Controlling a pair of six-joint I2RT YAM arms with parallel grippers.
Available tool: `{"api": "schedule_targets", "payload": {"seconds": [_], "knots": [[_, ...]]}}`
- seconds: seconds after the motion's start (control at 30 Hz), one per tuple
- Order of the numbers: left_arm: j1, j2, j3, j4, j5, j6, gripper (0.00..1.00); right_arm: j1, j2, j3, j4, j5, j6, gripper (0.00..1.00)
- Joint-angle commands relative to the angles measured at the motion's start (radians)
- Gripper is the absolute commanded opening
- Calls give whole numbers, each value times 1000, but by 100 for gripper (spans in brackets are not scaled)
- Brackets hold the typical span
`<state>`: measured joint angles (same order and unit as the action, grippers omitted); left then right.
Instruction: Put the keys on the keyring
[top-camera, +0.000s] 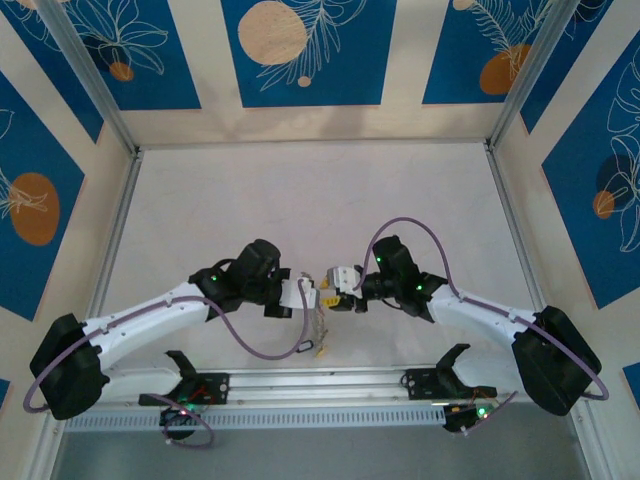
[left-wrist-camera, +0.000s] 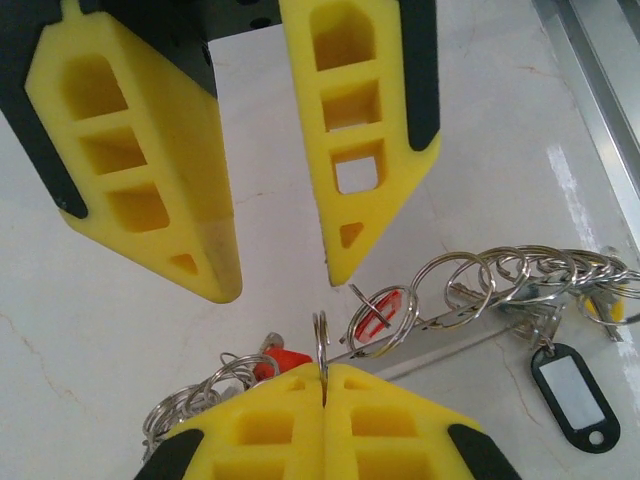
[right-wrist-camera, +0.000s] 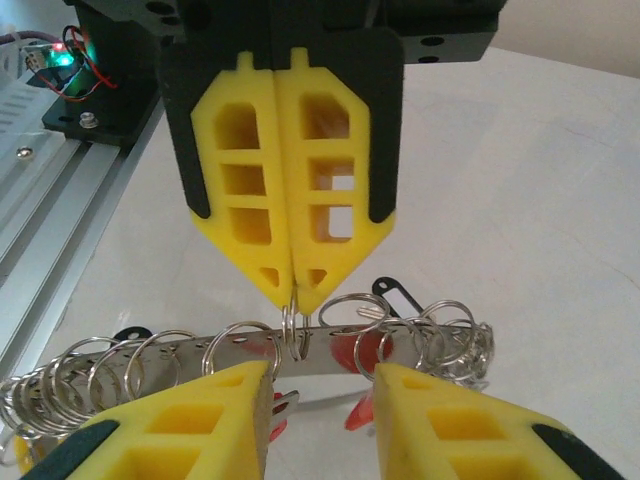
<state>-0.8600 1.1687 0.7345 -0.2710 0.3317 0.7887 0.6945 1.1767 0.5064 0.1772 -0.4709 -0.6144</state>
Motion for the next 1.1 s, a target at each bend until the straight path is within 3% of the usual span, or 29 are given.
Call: {"api": "schedule_targets", "payload": {"seconds": [0.0,0.2,0.57,0.77,0.83,0.93,1.07], "knots": [[-10,2,49,-5,6,20,0,14,12,-2,-27,-20,-28,34],[-10,-1,60,-7,22,11,0,31,26,2,-30,-10,-31,26],[-13,30,75,-7,60,6,0,46,19,-12,37,32,-6,23],[-14,30,73,17,66,-10,0,56,23,-26,63,47,1,9],[-13,17,61,38,74,-27,0,59,21,-30,70,51,4,0],[-13,-26,31,33,88,-36,16,58,9,-55,116,53,25,0],[-12,-122,-83,107,11,-81,26,52,-25,-112,219,29,58,0]]}}
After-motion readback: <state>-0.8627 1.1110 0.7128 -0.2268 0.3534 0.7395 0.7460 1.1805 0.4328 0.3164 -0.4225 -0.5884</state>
